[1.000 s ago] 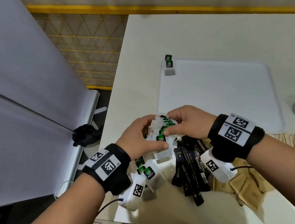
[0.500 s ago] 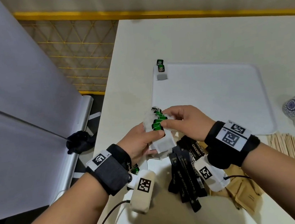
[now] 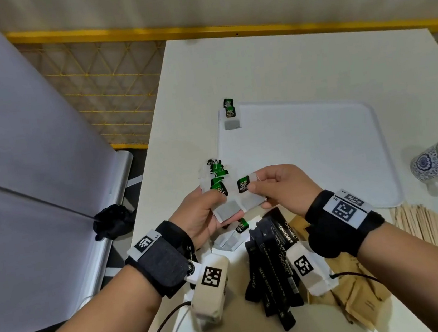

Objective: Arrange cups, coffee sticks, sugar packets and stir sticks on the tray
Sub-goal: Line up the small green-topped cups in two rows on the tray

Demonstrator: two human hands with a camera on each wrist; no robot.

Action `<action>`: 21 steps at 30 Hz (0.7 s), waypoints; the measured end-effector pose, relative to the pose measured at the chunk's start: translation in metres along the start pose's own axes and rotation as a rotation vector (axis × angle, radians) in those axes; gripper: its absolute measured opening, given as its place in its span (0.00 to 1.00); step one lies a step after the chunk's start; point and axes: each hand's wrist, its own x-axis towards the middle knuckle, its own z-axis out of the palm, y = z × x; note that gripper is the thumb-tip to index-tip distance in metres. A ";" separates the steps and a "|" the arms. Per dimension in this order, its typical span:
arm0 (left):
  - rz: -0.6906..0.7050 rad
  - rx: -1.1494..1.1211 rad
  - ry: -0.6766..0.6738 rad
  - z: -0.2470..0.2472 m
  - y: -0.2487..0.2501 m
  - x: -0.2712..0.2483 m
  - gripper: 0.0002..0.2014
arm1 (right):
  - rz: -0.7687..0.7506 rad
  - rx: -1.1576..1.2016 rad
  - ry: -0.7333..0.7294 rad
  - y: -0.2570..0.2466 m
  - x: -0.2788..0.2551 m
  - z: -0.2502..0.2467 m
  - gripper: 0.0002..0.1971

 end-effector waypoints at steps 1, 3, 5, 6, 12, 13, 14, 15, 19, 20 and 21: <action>0.018 -0.007 0.012 0.000 0.001 0.001 0.16 | 0.007 0.021 0.014 0.000 0.002 -0.003 0.03; 0.051 -0.026 0.040 0.000 0.002 0.004 0.19 | 0.008 0.059 0.026 -0.002 0.005 -0.007 0.03; 0.068 -0.045 0.079 0.001 0.004 0.006 0.21 | 0.008 0.090 0.010 -0.004 0.007 -0.008 0.03; 0.074 -0.057 0.094 0.002 0.005 0.006 0.21 | 0.011 0.099 -0.010 -0.005 0.007 -0.008 0.03; 0.131 -0.084 0.082 0.009 0.009 0.007 0.24 | 0.023 0.124 -0.004 -0.005 0.014 -0.001 0.04; 0.133 -0.088 0.078 0.010 0.011 0.008 0.23 | 0.024 0.122 0.005 -0.005 0.016 -0.001 0.05; 0.134 -0.092 0.075 0.010 0.012 0.008 0.22 | 0.024 0.116 0.008 -0.005 0.019 -0.001 0.07; 0.137 -0.087 0.071 0.011 0.015 0.009 0.21 | 0.027 0.108 0.004 -0.005 0.022 -0.001 0.08; 0.173 -0.041 0.097 0.013 0.024 0.020 0.24 | 0.047 0.081 -0.053 -0.011 0.033 0.002 0.08; 0.190 -0.057 0.104 0.013 0.027 0.023 0.25 | 0.050 0.074 -0.059 -0.012 0.037 0.003 0.07; 0.199 -0.070 0.113 0.013 0.028 0.026 0.24 | 0.049 0.068 -0.063 -0.013 0.038 0.003 0.07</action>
